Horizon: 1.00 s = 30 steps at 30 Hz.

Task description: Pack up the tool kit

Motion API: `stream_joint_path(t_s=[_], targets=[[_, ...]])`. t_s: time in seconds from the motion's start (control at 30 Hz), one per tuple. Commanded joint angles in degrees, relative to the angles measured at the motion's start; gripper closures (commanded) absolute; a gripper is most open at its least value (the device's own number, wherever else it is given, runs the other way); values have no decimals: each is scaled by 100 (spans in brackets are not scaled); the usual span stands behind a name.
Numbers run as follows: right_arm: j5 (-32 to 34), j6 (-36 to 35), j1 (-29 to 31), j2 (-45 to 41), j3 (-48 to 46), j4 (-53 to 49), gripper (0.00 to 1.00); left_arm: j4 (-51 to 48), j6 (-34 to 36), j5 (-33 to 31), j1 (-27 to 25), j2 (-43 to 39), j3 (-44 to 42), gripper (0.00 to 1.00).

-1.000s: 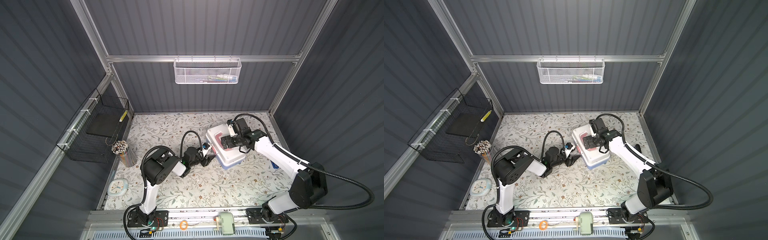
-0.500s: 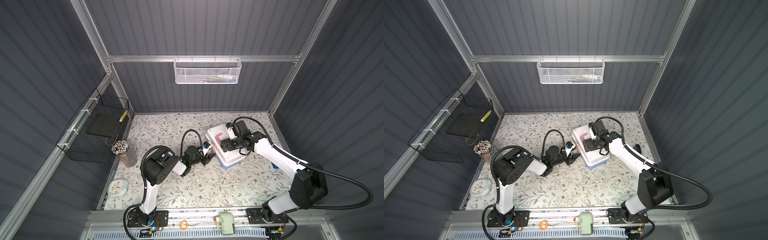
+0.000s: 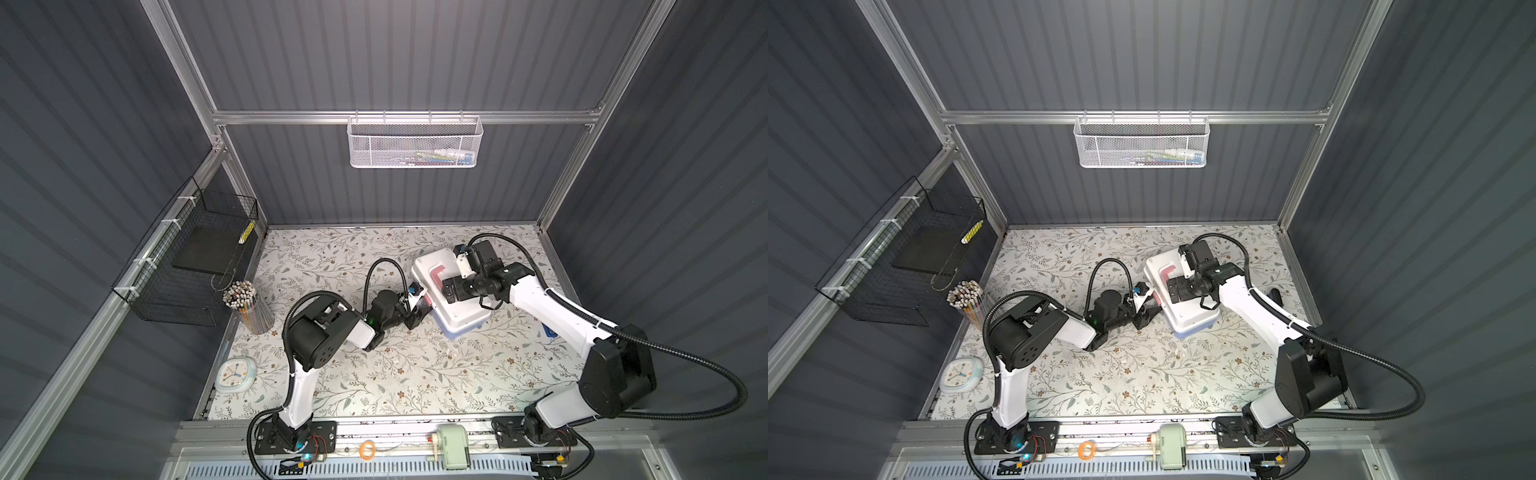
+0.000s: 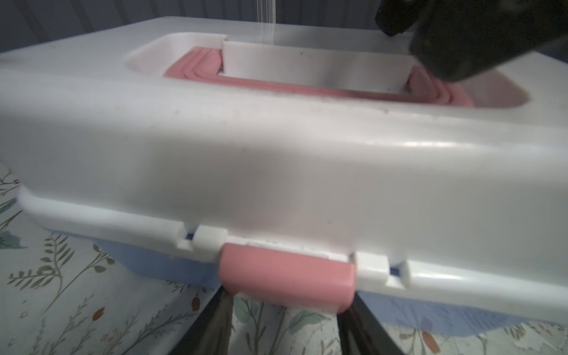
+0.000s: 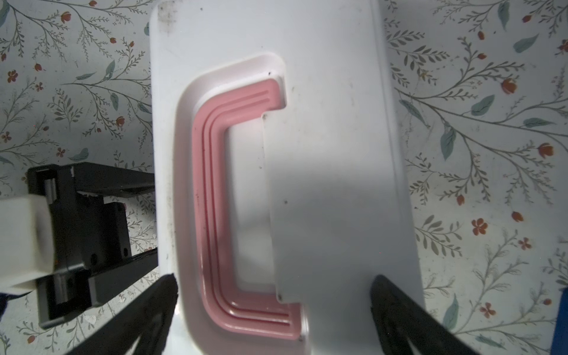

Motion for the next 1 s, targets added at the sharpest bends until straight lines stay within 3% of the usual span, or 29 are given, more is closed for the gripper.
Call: stream_joint_path(t_s=[0.0, 0.2, 0.33, 0.97], targets=[[-95, -43, -53, -114, -86, -10, 1, 28, 135, 61, -48, 158, 110, 47], [-161, -17, -68, -67, -74, -9, 1, 3, 145, 128, -48, 206, 198, 47], [-168, -6, -89, -63, -64, -25, 1, -110, 153, 129, -48, 243, 265, 38], [-267, 6, -112, 64, -84, -89, 2, -338, 241, -137, -48, 12, 324, 35]])
